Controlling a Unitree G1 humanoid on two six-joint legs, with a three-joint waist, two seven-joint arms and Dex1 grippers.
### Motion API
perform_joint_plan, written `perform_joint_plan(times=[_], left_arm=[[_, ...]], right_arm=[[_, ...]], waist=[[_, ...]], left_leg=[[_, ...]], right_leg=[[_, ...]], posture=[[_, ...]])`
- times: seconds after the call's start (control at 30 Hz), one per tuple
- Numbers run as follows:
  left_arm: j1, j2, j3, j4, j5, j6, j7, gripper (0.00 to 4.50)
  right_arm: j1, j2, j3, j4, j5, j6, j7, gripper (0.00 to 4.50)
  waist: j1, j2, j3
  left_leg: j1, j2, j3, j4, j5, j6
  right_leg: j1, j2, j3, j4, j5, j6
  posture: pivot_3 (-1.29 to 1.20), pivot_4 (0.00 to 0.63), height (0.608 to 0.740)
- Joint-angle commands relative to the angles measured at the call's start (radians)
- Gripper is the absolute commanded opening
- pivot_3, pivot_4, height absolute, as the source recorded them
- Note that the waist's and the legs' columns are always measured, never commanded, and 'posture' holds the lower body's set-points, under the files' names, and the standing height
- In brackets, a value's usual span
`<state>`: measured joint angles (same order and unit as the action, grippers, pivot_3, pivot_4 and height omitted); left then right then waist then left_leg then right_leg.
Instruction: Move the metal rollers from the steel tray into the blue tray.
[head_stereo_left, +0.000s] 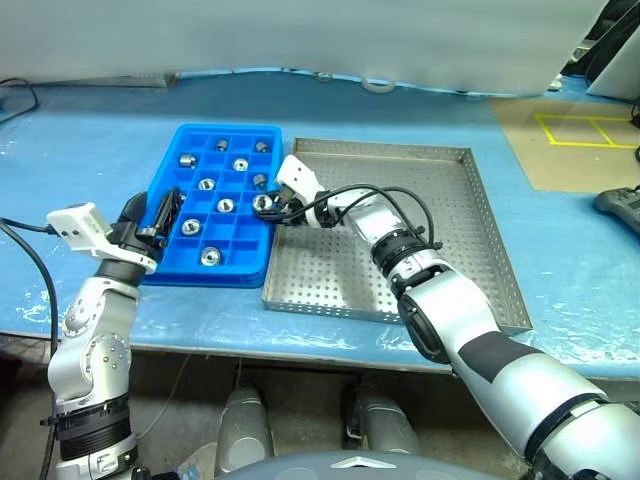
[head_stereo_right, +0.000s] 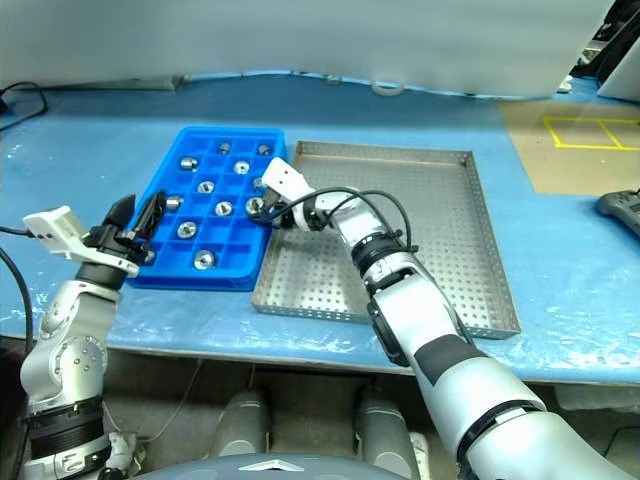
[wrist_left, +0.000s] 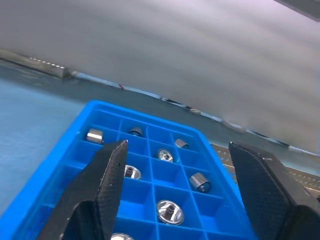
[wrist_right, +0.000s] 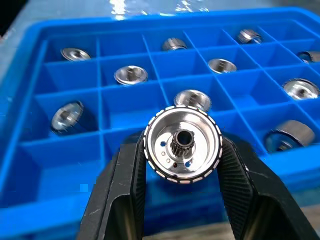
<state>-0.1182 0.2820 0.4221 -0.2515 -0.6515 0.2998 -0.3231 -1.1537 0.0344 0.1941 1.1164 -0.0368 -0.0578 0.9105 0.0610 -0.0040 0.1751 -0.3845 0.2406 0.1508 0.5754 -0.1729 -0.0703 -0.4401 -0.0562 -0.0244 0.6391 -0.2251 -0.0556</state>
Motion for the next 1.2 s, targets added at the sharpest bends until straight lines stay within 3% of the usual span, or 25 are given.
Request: perform_joint_plan(times=[0.03, 0.53, 0.57, 0.77, 0.8, 1.0, 1.2], left_arm=[[-0.008, 0.001, -0.003, -0.006, 0.004, -0.029, -0.008, 3.52], [0.002, -0.016, -0.027, 0.001, 0.007, -0.038, -0.007, 3.52], [0.001, -0.016, -0.029, 0.003, 0.008, -0.038, -0.007, 3.52], [-0.008, -0.015, -0.035, 0.009, 0.011, -0.041, -0.008, 3.52], [-0.009, -0.014, -0.036, 0.009, 0.012, -0.042, -0.008, 3.52], [-0.003, 0.015, -0.072, -0.003, 0.041, -0.028, -0.034, 3.52], [0.014, 0.110, -0.239, -0.008, 0.153, -0.004, -0.141, 3.52]], right_arm=[[0.015, 0.028, -0.011, -0.081, 0.025, 0.016, 0.032, 1.61], [0.022, 0.004, -0.026, -0.068, 0.010, 0.027, -0.032, 1.61], [0.023, 0.003, -0.028, -0.068, 0.012, 0.028, -0.032, 2.36], [0.024, -0.001, -0.031, -0.071, 0.012, 0.027, -0.026, 4.33], [0.023, -0.001, -0.032, -0.070, 0.012, 0.026, -0.027, 4.48], [0.019, -0.024, -0.063, -0.072, 0.033, 0.021, -0.017, 4.48], [0.057, -0.133, -0.169, -0.084, 0.112, 0.032, 0.007, 4.48]], waist=[[0.002, 0.000, 0.000], [0.007, 0.000, 0.000], [0.007, 0.000, 0.000], [0.007, 0.000, 0.000], [0.007, 0.000, 0.000], [0.008, 0.000, 0.000], [0.014, 0.000, 0.000]], left_leg=[[0.000, 0.000, 0.000, 0.000, 0.000, 0.000], [0.000, 0.000, 0.000, 0.000, 0.000, 0.000], [0.000, 0.000, 0.000, 0.000, 0.000, 0.000], [0.000, 0.000, 0.000, 0.000, 0.000, 0.000], [0.000, 0.000, 0.000, 0.000, 0.000, 0.000], [0.000, 0.000, 0.000, 0.000, 0.000, 0.000], [0.000, -0.001, 0.000, 0.001, 0.000, 0.000]], right_leg=[[0.000, 0.000, 0.000, 0.000, 0.000, 0.000], [0.001, 0.000, 0.000, 0.000, 0.000, 0.000], [0.001, 0.000, 0.000, 0.000, 0.000, 0.000], [0.001, 0.000, 0.000, 0.000, 0.000, 0.000], [0.001, 0.000, 0.000, 0.000, 0.000, 0.000], [0.001, 0.000, 0.000, 0.000, 0.000, 0.000], [0.001, -0.001, 0.000, 0.000, 0.000, 0.000]], posture=[[0.04, 0.150, 0.740], [0.04, 0.150, 0.740], [0.04, 0.150, 0.740], [0.03, 0.150, 0.740], [0.03, 0.150, 0.740], [0.03, 0.150, 0.740], [0.03, 0.150, 0.740]])
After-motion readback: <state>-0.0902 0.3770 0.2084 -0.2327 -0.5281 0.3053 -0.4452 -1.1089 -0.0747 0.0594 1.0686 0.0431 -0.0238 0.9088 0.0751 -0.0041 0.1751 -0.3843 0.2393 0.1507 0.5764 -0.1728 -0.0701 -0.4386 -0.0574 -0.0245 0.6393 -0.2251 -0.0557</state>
